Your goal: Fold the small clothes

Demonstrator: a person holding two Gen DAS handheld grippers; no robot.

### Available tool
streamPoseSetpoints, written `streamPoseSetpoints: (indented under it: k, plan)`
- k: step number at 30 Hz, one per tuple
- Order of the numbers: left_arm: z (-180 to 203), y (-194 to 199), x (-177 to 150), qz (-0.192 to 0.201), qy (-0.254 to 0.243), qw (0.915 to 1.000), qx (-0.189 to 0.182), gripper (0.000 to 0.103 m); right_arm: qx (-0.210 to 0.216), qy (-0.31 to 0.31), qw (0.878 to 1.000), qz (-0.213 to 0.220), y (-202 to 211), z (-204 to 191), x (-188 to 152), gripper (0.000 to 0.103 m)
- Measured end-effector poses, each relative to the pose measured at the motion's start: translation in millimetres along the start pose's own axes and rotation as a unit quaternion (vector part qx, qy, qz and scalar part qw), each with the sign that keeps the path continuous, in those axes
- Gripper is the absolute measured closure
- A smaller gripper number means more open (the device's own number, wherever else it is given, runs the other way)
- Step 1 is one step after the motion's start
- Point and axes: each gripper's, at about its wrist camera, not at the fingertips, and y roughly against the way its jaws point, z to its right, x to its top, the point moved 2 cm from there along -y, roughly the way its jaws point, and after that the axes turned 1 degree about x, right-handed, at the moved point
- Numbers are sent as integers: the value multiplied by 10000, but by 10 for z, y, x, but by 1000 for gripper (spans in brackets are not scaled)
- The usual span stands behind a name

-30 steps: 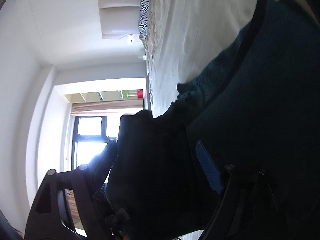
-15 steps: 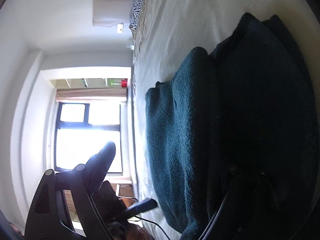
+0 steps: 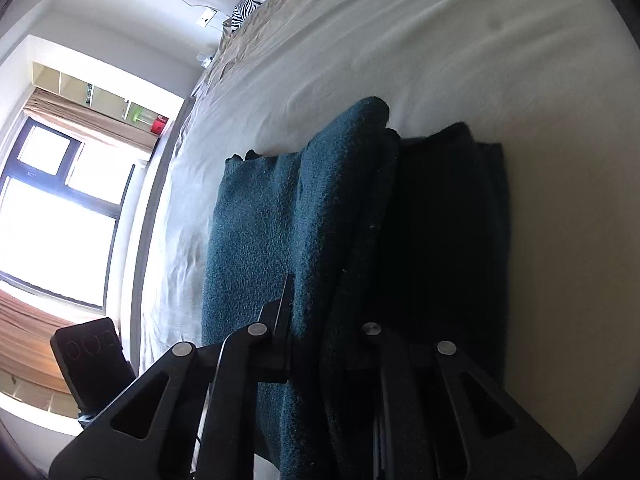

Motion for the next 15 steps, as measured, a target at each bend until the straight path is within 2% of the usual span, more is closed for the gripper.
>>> streamPoseSetpoints:
  k: [3, 7, 12, 15]
  plan:
    - [112, -69, 17, -31, -156, 9999, 53, 41, -57, -109, 9999, 38, 84, 55, 23, 90]
    - [185, -164, 18, -92, -243, 9996, 89, 41, -96, -323, 9994, 26, 145, 396, 29, 90]
    - [257, -298, 2, -197, -399, 9989, 156, 41, 68, -632, 9979, 134, 148, 642, -41, 90]
    - [267, -335, -17, -209, -469, 9984, 237, 41, 161, -616, 9979, 119, 214, 847, -96, 90]
